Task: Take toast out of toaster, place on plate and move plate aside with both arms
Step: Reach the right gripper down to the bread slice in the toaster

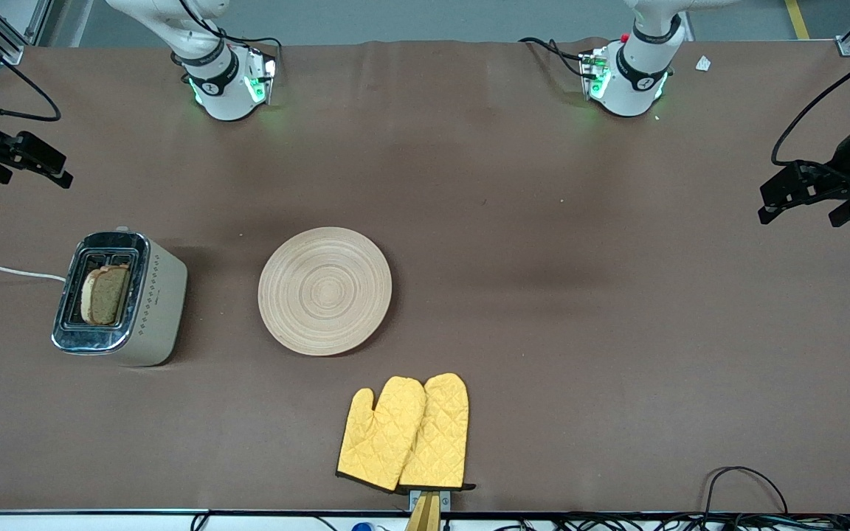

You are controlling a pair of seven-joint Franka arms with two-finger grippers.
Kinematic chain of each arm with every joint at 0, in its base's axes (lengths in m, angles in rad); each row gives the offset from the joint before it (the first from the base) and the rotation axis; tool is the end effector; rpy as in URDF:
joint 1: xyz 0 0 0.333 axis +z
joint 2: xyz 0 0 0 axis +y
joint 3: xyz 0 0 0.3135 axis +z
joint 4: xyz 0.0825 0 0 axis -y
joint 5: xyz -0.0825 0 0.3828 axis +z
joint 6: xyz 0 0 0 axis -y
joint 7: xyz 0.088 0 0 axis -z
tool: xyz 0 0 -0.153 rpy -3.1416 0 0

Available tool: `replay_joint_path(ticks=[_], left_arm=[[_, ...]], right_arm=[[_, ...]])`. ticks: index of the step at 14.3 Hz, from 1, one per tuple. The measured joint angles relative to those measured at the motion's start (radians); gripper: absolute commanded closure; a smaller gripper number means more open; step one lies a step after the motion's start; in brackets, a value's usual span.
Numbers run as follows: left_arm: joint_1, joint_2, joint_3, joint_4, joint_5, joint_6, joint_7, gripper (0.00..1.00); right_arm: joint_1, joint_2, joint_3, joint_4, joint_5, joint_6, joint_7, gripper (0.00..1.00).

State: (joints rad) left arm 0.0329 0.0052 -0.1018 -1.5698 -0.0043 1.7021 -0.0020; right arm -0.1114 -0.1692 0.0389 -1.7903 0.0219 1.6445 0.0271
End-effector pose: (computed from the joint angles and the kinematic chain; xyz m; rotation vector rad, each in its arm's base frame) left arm 0.5726 -0.0400 0.5864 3.1242 -0.1040 0.1986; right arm 0.5056 -0.0322 0.5681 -3.1226 0.1585 -0.0369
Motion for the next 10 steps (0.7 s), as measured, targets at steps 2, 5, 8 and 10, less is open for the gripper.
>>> replay_joint_path(ticks=[2, 5, 8, 10], left_arm=[[0.0, 0.0, 0.0, 0.0, 0.0, -0.011, 0.0, 0.0], [-0.001, 0.0, -0.001, 0.0, 0.0, -0.017, 0.0, 0.0], [0.0, 0.001, -0.001, 0.0, 0.0, -0.021, -0.001, 0.0], [0.0, 0.002, -0.001, 0.0, 0.0, -0.022, -0.001, 0.0]], right_arm=[[0.0, 0.0, 0.0, 0.0, 0.0, 0.0, 0.0, 0.0], [-0.002, 0.0, -0.001, -0.004, -0.001, 0.01, 0.0, 0.0], [-0.044, 0.049, -0.004, -0.052, -0.002, 0.109, -0.002, 0.0], [-0.073, 0.144, -0.008, -0.073, -0.002, 0.212, -0.011, 0.0]])
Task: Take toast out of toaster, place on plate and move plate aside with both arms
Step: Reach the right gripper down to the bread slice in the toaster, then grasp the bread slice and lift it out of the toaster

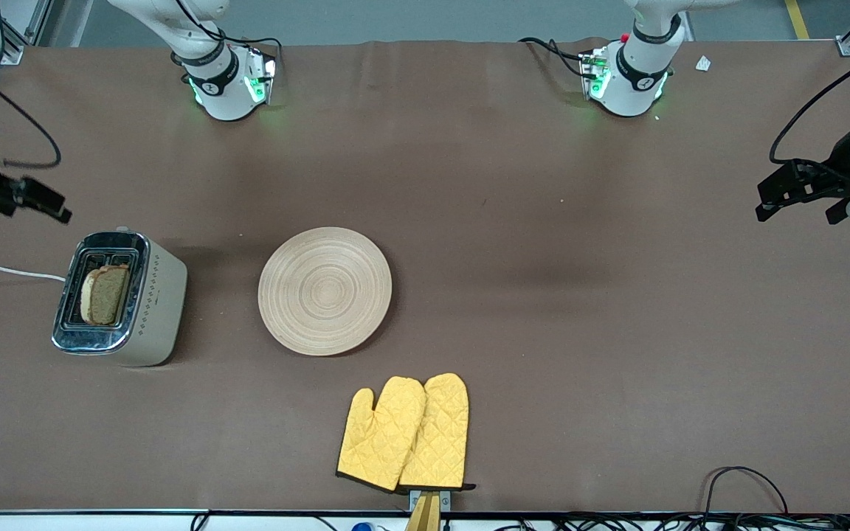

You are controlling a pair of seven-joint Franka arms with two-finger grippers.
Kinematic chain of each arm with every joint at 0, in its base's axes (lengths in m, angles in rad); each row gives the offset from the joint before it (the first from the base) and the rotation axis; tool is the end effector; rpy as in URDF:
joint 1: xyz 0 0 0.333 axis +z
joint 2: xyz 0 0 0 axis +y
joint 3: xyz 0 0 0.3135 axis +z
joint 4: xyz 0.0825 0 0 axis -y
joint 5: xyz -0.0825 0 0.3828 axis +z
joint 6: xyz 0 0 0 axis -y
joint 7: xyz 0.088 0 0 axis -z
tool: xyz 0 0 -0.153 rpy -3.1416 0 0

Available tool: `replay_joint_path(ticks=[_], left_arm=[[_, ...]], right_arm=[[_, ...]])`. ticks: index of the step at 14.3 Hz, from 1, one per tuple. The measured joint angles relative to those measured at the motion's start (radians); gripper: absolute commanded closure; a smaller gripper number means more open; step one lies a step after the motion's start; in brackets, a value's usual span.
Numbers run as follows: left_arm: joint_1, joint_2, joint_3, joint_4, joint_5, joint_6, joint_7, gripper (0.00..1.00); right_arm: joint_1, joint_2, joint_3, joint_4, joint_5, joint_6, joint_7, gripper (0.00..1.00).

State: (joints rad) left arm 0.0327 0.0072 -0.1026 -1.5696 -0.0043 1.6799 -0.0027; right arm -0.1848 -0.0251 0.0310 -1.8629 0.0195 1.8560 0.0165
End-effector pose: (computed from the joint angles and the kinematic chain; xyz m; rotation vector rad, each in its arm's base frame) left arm 0.5699 -0.0403 0.5830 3.1269 -0.1047 0.1611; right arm 0.5502 -0.0828 0.4757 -3.1127 0.2740 -0.0303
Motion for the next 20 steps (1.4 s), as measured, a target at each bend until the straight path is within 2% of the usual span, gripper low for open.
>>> replay_joint_path(ticks=[4, 6, 9, 10, 12, 13, 14, 20], left_arm=[[0.0, 0.001, 0.0, 0.0, 0.0, -0.001, 0.0, 0.0], [0.0, 0.001, 0.0, 0.0, 0.0, -0.002, 0.0, 0.0], [0.0, 0.001, 0.0, 0.0, 0.0, -0.002, 0.0, 0.0], [0.0, 0.002, 0.0, 0.0, 0.0, -0.002, 0.0, 0.0], [0.0, 0.002, 0.0, 0.0, 0.0, -0.002, 0.0, 0.0], [0.0, 0.002, 0.0, 0.0, 0.0, -0.002, 0.0, 0.0], [0.0, 0.002, 0.0, 0.0, 0.0, -0.002, 0.0, 0.0], [0.0, 0.002, 0.0, 0.0, 0.0, -0.002, 0.0, 0.0]], right_arm=[[-0.01, 0.177, 0.001, 0.001, 0.0, 0.171, -0.003, 0.03], [-0.007, 0.224, 0.003, 0.004, 0.0, 0.22, -0.003, 0.14], [-0.003, 0.258, 0.008, 0.024, 0.0, 0.237, -0.003, 0.14], [-0.003, 0.269, 0.008, 0.034, 0.0, 0.247, -0.003, 0.24], [-0.003, 0.29, 0.009, 0.047, 0.0, 0.259, -0.003, 0.76], [-0.002, 0.297, 0.009, 0.051, 0.0, 0.26, -0.003, 0.94], [-0.001, 0.302, 0.01, 0.053, 0.0, 0.26, -0.003, 1.0], [0.011, 0.319, 0.013, 0.117, 0.0, 0.228, -0.003, 1.0]])
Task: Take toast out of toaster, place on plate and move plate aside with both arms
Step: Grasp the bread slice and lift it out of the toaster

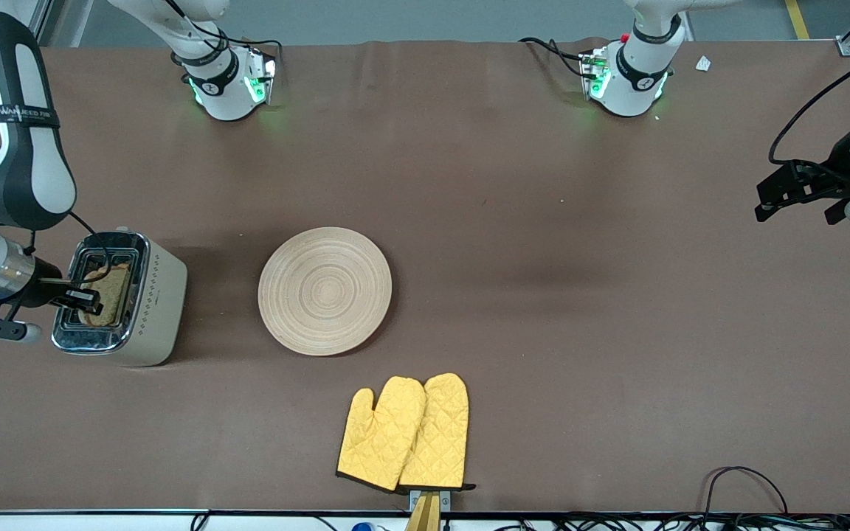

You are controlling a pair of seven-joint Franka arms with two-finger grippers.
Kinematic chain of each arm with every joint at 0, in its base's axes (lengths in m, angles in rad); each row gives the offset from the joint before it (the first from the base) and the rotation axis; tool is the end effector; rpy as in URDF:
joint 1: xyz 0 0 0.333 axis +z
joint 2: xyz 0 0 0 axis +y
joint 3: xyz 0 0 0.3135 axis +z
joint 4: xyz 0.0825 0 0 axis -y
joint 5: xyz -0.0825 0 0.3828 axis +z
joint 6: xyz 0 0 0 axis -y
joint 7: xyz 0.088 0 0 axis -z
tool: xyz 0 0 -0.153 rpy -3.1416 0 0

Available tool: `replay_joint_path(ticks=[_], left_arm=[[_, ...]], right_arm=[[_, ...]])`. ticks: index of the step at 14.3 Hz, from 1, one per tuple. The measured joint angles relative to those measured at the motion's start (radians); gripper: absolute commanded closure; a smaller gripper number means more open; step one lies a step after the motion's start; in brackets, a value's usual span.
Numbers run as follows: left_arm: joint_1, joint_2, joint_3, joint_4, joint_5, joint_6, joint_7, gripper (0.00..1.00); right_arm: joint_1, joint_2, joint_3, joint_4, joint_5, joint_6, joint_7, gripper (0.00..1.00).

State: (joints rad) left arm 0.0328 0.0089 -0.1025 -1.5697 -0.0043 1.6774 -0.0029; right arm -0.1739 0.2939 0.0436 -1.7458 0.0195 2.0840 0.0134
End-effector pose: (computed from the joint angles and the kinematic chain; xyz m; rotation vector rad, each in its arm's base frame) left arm 0.5700 -0.0402 0.5817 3.1273 -0.1040 0.1544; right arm 0.6378 -0.0834 0.3610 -3.1043 0.2411 -0.0719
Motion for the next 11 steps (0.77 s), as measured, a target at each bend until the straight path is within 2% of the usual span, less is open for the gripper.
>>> replay_joint_path(ticks=[4, 6, 9, 11], left_arm=[[0.0, 0.0, 0.0, 0.0, 0.0, 0.0, 0.0, 0.0], [0.0, 0.0, 0.0, 0.0, 0.0, 0.0, 0.0, 0.0], [0.0, 0.0, 0.0, 0.0, 0.0, 0.0, 0.0, 0.0], [0.0, 0.0, 0.0, 0.0, 0.0, 0.0, 0.0, 0.0]], right_arm=[[0.01, -0.01, 0.006, 0.158, 0.0, -0.206, -0.001, 1.0], [0.033, -0.038, 0.015, 0.191, 0.002, -0.269, -0.001, 1.0], [0.109, -0.055, 0.024, 0.176, 0.038, -0.26, 0.029, 1.0], [0.171, -0.056, 0.028, 0.099, 0.076, -0.15, 0.108, 1.0]])
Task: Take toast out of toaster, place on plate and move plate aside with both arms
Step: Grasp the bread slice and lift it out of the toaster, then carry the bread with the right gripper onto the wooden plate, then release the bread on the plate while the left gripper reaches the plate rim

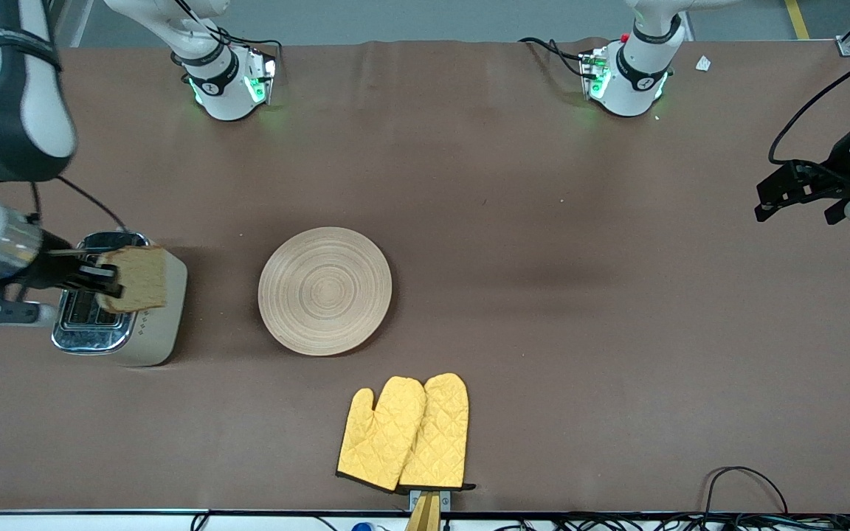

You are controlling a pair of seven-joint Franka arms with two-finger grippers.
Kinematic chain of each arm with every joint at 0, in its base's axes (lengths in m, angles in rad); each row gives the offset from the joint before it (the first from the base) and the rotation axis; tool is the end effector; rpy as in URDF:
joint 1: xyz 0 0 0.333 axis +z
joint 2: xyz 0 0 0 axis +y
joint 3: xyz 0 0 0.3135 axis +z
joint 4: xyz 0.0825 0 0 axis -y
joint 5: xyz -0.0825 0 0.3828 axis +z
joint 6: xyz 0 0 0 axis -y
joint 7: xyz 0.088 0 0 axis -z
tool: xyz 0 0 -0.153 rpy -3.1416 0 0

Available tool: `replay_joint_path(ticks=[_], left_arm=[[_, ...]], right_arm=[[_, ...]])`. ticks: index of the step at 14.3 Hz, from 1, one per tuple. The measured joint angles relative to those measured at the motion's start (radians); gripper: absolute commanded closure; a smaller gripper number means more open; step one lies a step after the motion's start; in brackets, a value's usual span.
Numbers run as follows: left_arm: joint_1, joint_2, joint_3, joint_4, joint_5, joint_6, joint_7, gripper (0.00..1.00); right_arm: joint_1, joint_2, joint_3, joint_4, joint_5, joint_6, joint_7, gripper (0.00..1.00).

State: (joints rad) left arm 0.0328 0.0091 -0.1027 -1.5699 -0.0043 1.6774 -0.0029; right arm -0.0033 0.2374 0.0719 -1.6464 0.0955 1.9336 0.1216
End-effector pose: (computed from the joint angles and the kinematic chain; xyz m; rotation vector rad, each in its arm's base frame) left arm 0.5700 -0.0403 0.5815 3.1273 -0.1043 0.1537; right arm 0.6371 0.0515 0.4315 -3.0269 0.1319 -0.0604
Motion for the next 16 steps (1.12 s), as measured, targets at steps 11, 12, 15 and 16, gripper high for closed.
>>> replay_joint_path(ticks=[11, 12, 15, 16], left_arm=[[0.0, 0.046, -0.002, -0.005, -0.061, -0.062, 0.0, 0.0], [0.0, 0.065, -0.002, -0.013, -0.132, -0.078, 0.0, 0.0], [-0.009, 0.17, -0.006, -0.044, -0.369, -0.07, -0.001, 0.0], [-0.024, 0.223, -0.01, -0.047, -0.435, -0.038, -0.002, 0.0]], right_arm=[[0.479, -0.04, 0.009, -0.669, 0.56, 1.108, 0.216, 1.0], [0.479, -0.011, 0.007, -0.67, 0.564, 1.126, 0.212, 1.0], [0.449, 0.076, -0.01, -0.669, 0.569, 1.19, 0.138, 0.8], [0.427, 0.096, -0.013, -0.668, 0.57, 1.2, 0.099, 0.18]])
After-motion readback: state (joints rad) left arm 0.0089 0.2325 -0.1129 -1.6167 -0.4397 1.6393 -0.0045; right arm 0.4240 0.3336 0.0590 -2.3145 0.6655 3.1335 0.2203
